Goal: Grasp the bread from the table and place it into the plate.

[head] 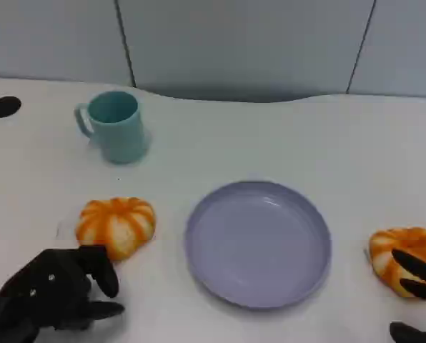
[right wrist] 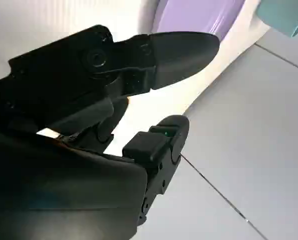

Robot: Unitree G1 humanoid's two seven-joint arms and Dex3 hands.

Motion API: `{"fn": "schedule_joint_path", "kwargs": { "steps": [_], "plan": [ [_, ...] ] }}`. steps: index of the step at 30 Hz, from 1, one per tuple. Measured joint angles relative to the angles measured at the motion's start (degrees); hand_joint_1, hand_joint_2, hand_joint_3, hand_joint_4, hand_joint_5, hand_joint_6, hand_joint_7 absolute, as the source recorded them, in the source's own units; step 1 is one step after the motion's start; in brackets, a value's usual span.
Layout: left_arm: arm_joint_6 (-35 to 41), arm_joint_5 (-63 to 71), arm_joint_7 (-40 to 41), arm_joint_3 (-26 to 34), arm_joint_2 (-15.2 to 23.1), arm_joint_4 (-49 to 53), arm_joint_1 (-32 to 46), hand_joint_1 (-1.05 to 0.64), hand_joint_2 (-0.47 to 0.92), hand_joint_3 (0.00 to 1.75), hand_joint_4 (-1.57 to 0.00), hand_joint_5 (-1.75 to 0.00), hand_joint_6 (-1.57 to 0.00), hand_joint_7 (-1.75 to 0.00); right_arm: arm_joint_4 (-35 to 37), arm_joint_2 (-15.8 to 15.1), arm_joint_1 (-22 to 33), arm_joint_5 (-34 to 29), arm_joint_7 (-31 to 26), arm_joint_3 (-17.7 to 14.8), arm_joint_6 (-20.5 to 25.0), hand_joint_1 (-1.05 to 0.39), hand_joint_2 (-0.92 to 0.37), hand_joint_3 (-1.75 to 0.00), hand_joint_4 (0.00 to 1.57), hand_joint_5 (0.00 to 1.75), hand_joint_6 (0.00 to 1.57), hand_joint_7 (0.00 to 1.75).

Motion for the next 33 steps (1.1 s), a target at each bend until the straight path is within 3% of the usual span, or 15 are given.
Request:
{"fn": "schedule_joint_path", "kwargs": {
  "steps": [19, 24, 28, 33],
  "plan": [
    [-1.07, -0.15, 0.0, 0.12, -0.01, 1.06, -0.35, -0.21, 0.85, 0.01, -0.75, -1.75, -0.58, -1.75, 0.0, 0.07, 0.06, 0.05, 0.0, 0.07, -0.06, -0.34, -0.92, -0.32, 0.88, 0.05, 0.63, 0.0],
    [-11.32, -0.48, 2.48, 1.49, -1.16, 4.27, 0.5, -0.23, 0.88, 0.03, -0.76, -1.75, -0.55, -1.75, 0.01, 0.11, -0.05, 0.09, 0.01, 0.13, -0.08, -0.34, -0.92, -0.32, 0.87, 0.05, 0.63, 0.0],
    [-27.1, 7.15, 13.02, 1.81, -0.69, 4.83, 0.93, -0.26, 0.91, 0.04, -0.75, -1.75, -0.53, -1.75, -0.01, 0.14, -0.13, 0.06, 0.1, 0.15, -0.06, -0.34, -0.92, -0.32, 0.88, 0.05, 0.63, 0.0],
    [-32.98, 22.21, 26.11, 1.47, 1.92, 2.44, 0.03, -0.32, 0.9, 0.03, -0.68, -1.74, -0.47, -1.72, -0.09, 0.42, -0.1, 0.12, 0.29, 0.18, 0.11, -0.34, -0.92, -0.32, 0.87, 0.05, 0.62, 0.0]
  ]
}}
